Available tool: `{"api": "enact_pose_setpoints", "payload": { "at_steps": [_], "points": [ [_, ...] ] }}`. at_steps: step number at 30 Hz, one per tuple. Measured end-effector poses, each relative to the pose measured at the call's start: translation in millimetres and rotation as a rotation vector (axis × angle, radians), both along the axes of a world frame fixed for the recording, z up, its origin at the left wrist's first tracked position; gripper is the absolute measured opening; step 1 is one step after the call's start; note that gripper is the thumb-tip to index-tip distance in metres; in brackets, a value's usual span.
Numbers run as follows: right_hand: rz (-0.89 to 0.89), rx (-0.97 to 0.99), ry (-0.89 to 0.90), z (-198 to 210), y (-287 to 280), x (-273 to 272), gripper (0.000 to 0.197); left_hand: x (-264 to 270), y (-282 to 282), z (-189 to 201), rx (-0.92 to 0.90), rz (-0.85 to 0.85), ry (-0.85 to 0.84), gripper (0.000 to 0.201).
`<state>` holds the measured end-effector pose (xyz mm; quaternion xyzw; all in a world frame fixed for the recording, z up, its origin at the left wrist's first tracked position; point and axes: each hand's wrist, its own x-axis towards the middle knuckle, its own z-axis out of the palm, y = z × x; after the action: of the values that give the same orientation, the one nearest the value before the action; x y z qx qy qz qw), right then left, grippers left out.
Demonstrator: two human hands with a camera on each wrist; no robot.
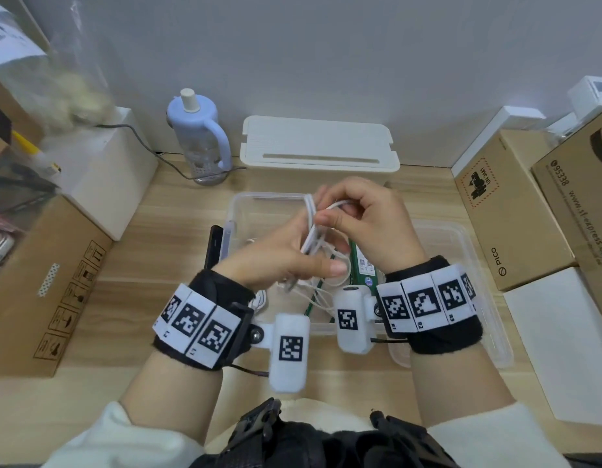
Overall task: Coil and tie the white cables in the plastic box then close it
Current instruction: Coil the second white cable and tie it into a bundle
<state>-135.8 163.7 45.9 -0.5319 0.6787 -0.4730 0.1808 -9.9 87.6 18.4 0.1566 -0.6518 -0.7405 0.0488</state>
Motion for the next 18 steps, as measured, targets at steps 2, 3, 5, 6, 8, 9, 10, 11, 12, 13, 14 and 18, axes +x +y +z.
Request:
{"api": "enact_pose_setpoints", "payload": {
  "at_steps": [2,3,5,6,8,9,10,11,12,13,14,18],
  "points": [
    [-0.054,-0.005,-0.012,-1,0,-4,0.025,-1,6,-1,0.029,-0.102,0.012,0.056],
    [-0.072,-0.008,-0.038,-1,1,-7,0.029,0,6,-2,0.068,-0.134,0.043,0.049],
    [-0.114,-0.029,-0.101,-3,3,-15,0.026,5,5,0,0.176,-0.196,0.145,0.046],
    [-0.141,-0.026,-0.121,-6,4,-20,0.023,7,3,3,0.26,-0.246,0.196,0.047],
    [-0.176,0.035,-0.111,-14,9,-27,0.027,11,-1,6,0.451,-0.28,0.329,0.051],
    [-0.172,0.085,-0.101,-19,10,-27,0.029,11,-3,8,0.506,-0.221,0.387,0.057],
    [-0.148,0.134,-0.096,-23,12,-26,0.03,10,-4,9,0.51,-0.116,0.415,0.063],
    [-0.106,0.18,-0.091,-26,13,-23,0.029,8,-6,9,0.477,0.004,0.417,0.07],
    [-0.053,0.212,-0.088,-28,13,-19,0.028,6,-7,8,0.414,0.115,0.402,0.075],
    [-0.003,0.226,-0.092,-27,13,-14,0.026,4,-9,6,0.338,0.203,0.379,0.078],
    [0.038,0.218,-0.104,-26,13,-10,0.023,2,-10,5,0.251,0.266,0.348,0.08],
    [0.153,0.203,-0.143,-12,14,1,0.019,-4,-6,3,-0.065,0.409,0.227,0.074]
  ]
}}
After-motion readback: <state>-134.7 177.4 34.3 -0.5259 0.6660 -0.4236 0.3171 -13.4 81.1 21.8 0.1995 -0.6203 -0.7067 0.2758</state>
